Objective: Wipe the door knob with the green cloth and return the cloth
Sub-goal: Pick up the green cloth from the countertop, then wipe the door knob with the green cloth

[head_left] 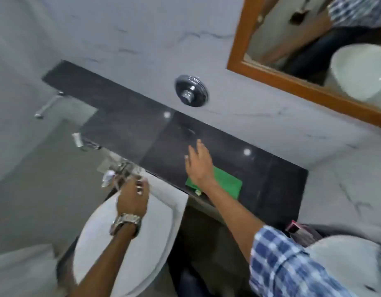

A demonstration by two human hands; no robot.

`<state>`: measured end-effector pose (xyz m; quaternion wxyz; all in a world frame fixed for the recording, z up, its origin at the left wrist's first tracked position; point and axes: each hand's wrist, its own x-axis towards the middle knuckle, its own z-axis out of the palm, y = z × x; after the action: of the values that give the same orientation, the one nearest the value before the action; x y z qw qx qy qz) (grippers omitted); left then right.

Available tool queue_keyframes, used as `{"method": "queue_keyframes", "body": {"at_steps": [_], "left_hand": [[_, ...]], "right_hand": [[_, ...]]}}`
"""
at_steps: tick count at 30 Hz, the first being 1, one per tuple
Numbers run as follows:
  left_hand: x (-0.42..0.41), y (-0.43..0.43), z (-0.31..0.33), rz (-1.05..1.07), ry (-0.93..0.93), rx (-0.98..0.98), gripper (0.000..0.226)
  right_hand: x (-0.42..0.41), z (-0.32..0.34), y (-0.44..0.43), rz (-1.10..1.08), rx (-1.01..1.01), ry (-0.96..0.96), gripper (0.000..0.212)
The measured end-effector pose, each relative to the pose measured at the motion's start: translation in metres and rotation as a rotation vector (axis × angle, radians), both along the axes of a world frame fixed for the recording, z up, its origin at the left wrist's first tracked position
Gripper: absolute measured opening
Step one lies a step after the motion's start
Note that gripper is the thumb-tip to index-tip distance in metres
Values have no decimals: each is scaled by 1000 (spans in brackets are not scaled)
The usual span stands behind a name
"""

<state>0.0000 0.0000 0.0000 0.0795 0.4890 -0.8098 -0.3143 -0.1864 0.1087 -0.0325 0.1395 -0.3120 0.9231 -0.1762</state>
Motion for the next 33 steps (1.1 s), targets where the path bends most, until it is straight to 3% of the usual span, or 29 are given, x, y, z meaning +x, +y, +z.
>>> {"method": "queue_keyframes", "body": {"at_steps": [4, 6, 9, 11, 13, 16, 18, 21, 25, 30, 33], "left_hand": [[-79, 59, -70, -7, -59, 493, 44], [-103, 76, -97, 26, -36, 597, 49], [-114, 74, -123, 175, 81, 689, 45], [-112, 60, -124, 303, 155, 836, 42], [-96, 36, -111, 375, 272, 992, 23], [-36, -11, -68, 464, 424, 1043, 9], [27, -35, -25, 512, 510, 985, 10], [148, -51, 50, 649, 617, 862, 12], [341, -24, 148, 1042, 787, 481, 35], [522, 79, 238, 1381, 934, 22, 51], [599, 165, 268, 1592, 847, -258, 35]], "right_hand": [[-44, -59, 87, -171, 199, -90, 58], [-42, -81, 102, -112, 276, -131, 64], [-35, -91, 90, -22, 268, -223, 55], [-29, -83, 73, 66, 201, -331, 46], [-21, -65, 47, 158, 118, -440, 40], [2, -24, -10, 355, 77, -502, 34], [40, 11, -59, 547, 59, -452, 38], [148, 80, -140, 960, 78, -215, 42], [363, 186, -207, 1357, -36, -21, 41], [611, 277, -178, 1827, -156, -61, 49], [738, 306, -114, 2132, -155, -252, 38]]}}
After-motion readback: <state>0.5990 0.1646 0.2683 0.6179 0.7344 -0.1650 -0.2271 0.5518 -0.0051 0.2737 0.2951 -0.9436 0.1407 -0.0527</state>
